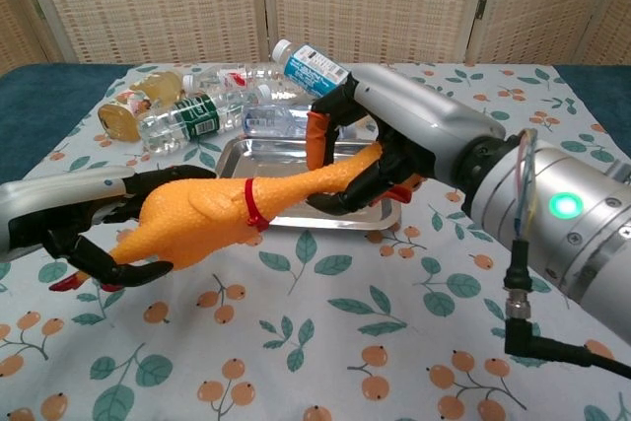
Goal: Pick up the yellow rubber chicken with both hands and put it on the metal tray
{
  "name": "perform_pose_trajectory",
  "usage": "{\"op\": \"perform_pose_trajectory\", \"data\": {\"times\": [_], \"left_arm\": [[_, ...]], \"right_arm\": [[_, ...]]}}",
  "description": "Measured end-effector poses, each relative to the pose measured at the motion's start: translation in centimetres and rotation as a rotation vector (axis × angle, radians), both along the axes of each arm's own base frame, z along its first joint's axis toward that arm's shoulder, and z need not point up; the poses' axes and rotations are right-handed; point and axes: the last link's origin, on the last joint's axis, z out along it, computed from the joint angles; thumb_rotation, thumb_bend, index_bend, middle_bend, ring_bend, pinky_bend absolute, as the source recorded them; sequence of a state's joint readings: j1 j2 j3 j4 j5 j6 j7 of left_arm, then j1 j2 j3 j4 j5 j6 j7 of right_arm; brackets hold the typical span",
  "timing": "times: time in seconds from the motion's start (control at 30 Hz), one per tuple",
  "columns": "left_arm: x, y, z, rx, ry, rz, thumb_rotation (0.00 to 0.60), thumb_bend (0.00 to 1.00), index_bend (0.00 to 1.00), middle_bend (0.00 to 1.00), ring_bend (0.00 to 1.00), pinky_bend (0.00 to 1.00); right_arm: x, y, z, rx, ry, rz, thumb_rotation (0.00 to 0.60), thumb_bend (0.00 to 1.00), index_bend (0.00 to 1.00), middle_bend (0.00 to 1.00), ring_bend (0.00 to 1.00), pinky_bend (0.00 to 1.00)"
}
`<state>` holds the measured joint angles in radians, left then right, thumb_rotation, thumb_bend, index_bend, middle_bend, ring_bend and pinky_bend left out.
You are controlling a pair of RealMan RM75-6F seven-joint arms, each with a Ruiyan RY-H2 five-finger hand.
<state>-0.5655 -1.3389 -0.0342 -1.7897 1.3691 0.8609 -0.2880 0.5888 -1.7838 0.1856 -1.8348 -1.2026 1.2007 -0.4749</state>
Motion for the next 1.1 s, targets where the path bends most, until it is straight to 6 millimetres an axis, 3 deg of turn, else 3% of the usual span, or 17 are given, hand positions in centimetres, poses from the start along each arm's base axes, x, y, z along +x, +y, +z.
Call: {"op": "perform_pose_trajectory", "data": {"times": [0.13, 0.3, 0.37, 0.47, 0.57, 0.67, 0.87, 1.0, 1.1], "left_arm": [[0.05, 0.15, 0.03, -0.017, -0.006, 0.002, 0.600, 0.36, 0.00, 0.00, 0.00, 0.15], [0.28, 0.30, 0.00, 0.012, -0.033, 0.007, 0.600, 0.35, 0.05, 0.03, 0.03, 0.24], [0.43, 0.36, 0.00, 0.034, -0.056, 0.018, 0.600, 0.35, 0.23, 0.22, 0.19, 0.38], [0.64, 0.53, 0.04, 0.085, -0.105, 0.047, 0.600, 0.37, 0.64, 0.65, 0.56, 0.71], [0.87, 0.70, 0.00, 0.151, -0.173, 0.094, 0.600, 0.51, 0.90, 0.90, 0.76, 0.92], [0.92, 0.81, -0.20, 0.210, -0.205, 0.113, 0.600, 0.65, 0.94, 0.94, 0.79, 0.95], [0.69, 0.76, -0.09, 0.232, -0.171, 0.074, 0.600, 0.73, 0.94, 0.95, 0.79, 0.95], [0.80, 0.60, -0.06, 0.237, -0.164, 0.054, 0.600, 0.73, 0.94, 0.96, 0.80, 0.95], [0.81, 0.53, -0.09, 0.243, -0.165, 0.054, 0.600, 0.63, 0.91, 0.91, 0.77, 0.93]], "right_arm": [[-0.02, -0.08, 0.15, -0.002, -0.004, -0.001, 0.600, 0.32, 0.88, 0.54, 0.62, 0.84], [-0.01, -0.08, 0.36, -0.007, -0.005, 0.002, 0.600, 0.32, 0.88, 0.54, 0.62, 0.84], [0.01, -0.05, 0.41, -0.006, -0.005, 0.003, 0.600, 0.32, 0.88, 0.54, 0.62, 0.84], [0.02, -0.03, 0.40, -0.005, -0.005, 0.003, 0.600, 0.32, 0.88, 0.54, 0.62, 0.84], [0.02, -0.04, 0.33, -0.003, -0.004, 0.003, 0.600, 0.32, 0.88, 0.54, 0.62, 0.84], [0.02, -0.07, 0.27, -0.001, -0.004, 0.002, 0.600, 0.32, 0.88, 0.54, 0.62, 0.84], [0.06, -0.06, 0.18, 0.004, -0.003, 0.002, 0.600, 0.32, 0.88, 0.54, 0.62, 0.84], [0.10, -0.01, 0.25, 0.002, -0.004, 0.003, 0.600, 0.32, 0.88, 0.54, 0.62, 0.84], [0.11, -0.05, 0.38, -0.003, -0.006, 0.003, 0.600, 0.32, 0.88, 0.54, 0.62, 0.84]]}}
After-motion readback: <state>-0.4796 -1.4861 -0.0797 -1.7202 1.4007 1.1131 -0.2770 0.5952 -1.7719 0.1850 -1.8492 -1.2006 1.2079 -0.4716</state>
